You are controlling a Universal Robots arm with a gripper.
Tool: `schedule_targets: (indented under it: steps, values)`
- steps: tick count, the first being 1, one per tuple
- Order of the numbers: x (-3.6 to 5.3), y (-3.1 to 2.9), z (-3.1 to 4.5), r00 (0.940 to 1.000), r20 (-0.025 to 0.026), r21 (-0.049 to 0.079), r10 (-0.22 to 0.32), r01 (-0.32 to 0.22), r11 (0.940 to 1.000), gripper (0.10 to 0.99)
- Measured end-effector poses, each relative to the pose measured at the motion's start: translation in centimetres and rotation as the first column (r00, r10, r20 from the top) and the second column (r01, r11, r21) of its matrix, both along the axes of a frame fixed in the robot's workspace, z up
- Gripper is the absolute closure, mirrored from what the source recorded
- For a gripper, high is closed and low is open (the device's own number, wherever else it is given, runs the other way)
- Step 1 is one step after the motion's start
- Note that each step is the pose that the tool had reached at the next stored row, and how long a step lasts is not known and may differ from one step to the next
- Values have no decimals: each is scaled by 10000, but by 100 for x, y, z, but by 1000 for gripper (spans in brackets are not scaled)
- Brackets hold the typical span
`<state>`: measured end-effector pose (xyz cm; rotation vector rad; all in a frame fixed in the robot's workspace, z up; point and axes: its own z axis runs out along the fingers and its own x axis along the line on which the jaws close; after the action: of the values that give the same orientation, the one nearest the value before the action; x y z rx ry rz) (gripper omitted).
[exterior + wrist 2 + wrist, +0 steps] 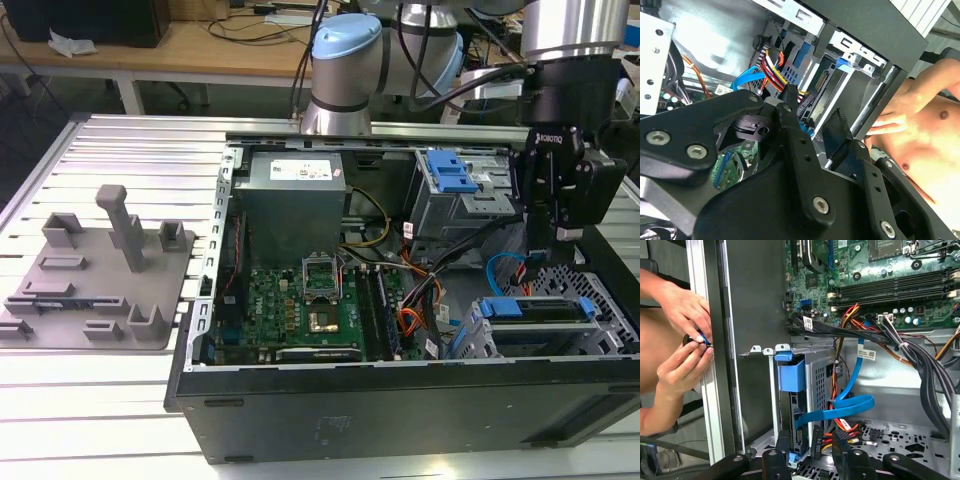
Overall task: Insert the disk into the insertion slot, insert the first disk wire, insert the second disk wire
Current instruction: 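Insert the first disk wire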
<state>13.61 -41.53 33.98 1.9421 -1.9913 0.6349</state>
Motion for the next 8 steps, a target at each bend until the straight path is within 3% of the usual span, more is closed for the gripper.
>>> schedule_targets:
  steps: [4,8]
  values:
    - [1,8,-26,10000,21,-140,8,-7,9999,616]
    - [1,15,-27,10000,22,-181,23,-23,9998,616]
